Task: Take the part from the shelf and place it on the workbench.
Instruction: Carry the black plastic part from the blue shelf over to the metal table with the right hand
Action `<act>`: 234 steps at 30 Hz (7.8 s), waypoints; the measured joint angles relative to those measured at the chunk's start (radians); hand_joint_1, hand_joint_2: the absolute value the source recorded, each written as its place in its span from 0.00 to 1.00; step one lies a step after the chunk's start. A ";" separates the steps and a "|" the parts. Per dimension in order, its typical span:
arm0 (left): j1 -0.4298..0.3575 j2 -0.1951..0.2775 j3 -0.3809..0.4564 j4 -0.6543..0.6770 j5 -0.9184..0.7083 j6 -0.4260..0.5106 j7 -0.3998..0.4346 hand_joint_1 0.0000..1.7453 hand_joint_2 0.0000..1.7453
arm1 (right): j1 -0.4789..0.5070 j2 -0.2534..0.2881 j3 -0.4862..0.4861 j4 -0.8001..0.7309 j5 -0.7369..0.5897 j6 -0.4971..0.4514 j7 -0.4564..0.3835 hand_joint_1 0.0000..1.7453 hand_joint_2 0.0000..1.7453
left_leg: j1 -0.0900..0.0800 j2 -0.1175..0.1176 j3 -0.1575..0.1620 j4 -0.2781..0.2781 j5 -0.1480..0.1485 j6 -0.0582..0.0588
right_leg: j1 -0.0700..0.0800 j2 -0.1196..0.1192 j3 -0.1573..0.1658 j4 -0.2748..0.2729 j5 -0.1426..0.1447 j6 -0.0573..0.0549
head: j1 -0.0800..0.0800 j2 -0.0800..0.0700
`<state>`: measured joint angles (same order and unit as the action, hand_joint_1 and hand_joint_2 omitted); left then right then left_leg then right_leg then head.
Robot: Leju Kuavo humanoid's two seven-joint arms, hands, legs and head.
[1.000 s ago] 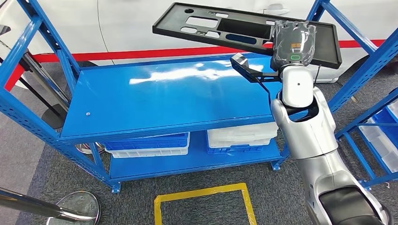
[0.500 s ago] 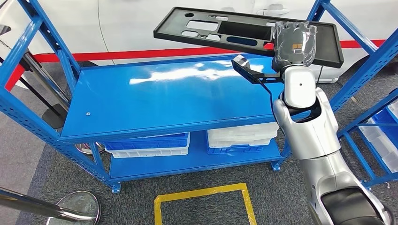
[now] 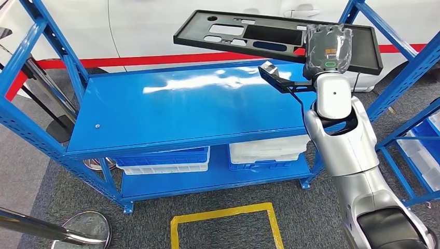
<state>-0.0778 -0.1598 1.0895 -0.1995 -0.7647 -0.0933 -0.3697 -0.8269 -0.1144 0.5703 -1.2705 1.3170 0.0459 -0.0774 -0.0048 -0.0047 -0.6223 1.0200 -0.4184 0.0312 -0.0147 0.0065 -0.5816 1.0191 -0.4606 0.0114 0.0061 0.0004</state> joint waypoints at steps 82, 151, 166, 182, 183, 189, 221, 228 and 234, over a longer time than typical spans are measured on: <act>-0.015 0.006 0.028 -0.001 -0.031 0.033 0.001 0.00 1.00 | 0.003 -0.117 0.008 0.082 -0.003 0.001 0.024 1.00 1.00 | -0.008 0.013 -0.037 0.005 0.026 0.016 | 0.001 -0.008 -0.007 0.111 -0.034 0.007 | 0.003 0.000; -0.016 0.009 0.052 -0.003 -0.081 0.019 -0.039 0.00 1.00 | -0.050 -0.040 0.080 0.129 0.003 0.038 0.026 1.00 1.00 | 0.003 0.011 -0.055 0.126 -0.103 -0.038 | 0.001 -0.012 -0.030 0.016 0.020 -0.053 | 0.004 0.000; -0.021 0.011 0.052 -0.004 -0.083 0.027 -0.034 0.00 1.00 | -0.040 -0.040 0.081 0.134 0.003 0.033 0.029 1.00 1.00 | 0.003 0.016 0.101 -0.061 -0.030 0.014 | -0.001 -0.004 -0.148 0.079 0.030 -0.010 | 0.005 0.000; -0.017 0.010 0.058 -0.005 -0.083 0.033 -0.027 0.00 1.00 | -0.027 -0.035 0.081 0.146 0.002 0.026 0.030 1.00 1.00 | 0.006 0.013 -0.085 0.100 -0.058 -0.040 | -0.007 -0.007 -0.038 0.026 0.012 -0.043 | 0.004 0.000; -0.017 0.010 0.058 -0.005 -0.083 0.033 -0.027 0.00 1.00 | -0.027 -0.034 0.081 0.147 0.002 0.026 0.030 1.00 1.00 | 0.007 0.013 -0.103 0.170 -0.108 -0.042 | -0.005 -0.007 -0.050 0.026 0.021 -0.047 | 0.004 0.000; -0.020 0.012 0.059 -0.006 -0.083 0.034 -0.025 0.00 1.00 | -0.023 -0.034 0.081 0.155 0.002 0.025 0.030 1.00 1.00 | -0.002 0.007 0.027 0.145 -0.096 -0.019 | 0.004 -0.005 -0.113 0.031 0.073 -0.046 | 0.004 0.000; -0.028 0.020 0.074 -0.009 -0.088 0.036 -0.028 0.00 1.00 | -0.029 -0.039 0.082 0.168 0.001 0.022 0.030 1.00 1.00 | -0.006 0.005 0.099 0.084 -0.102 -0.008 | 0.006 -0.005 -0.153 0.030 0.113 -0.042 | 0.004 0.000; -0.033 0.024 0.075 -0.011 -0.095 0.036 -0.037 0.00 1.00 | -0.033 -0.043 0.082 0.171 0.001 0.022 0.030 1.00 1.00 | -0.007 0.018 0.130 -0.065 -0.061 0.028 | -0.002 -0.006 -0.175 0.064 0.058 -0.008 | 0.002 0.000; -0.031 0.023 0.078 -0.011 -0.086 0.035 -0.041 0.00 1.00 | -0.034 -0.047 0.082 0.178 0.001 0.023 0.030 1.00 1.00 | -0.003 0.024 0.027 -0.043 0.002 0.017 | -0.017 -0.008 -0.156 0.282 0.030 0.018 | 0.003 0.000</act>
<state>-0.1090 -0.1364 1.1670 -0.2110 -0.8509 -0.0580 -0.4105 -0.8605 -0.1612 0.6523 -1.0921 1.3176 0.0684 -0.0477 -0.0075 0.0195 -0.5951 0.9774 -0.4169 0.0484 -0.0320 -0.0017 -0.7373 1.3010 -0.4309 0.0294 0.0088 0.0004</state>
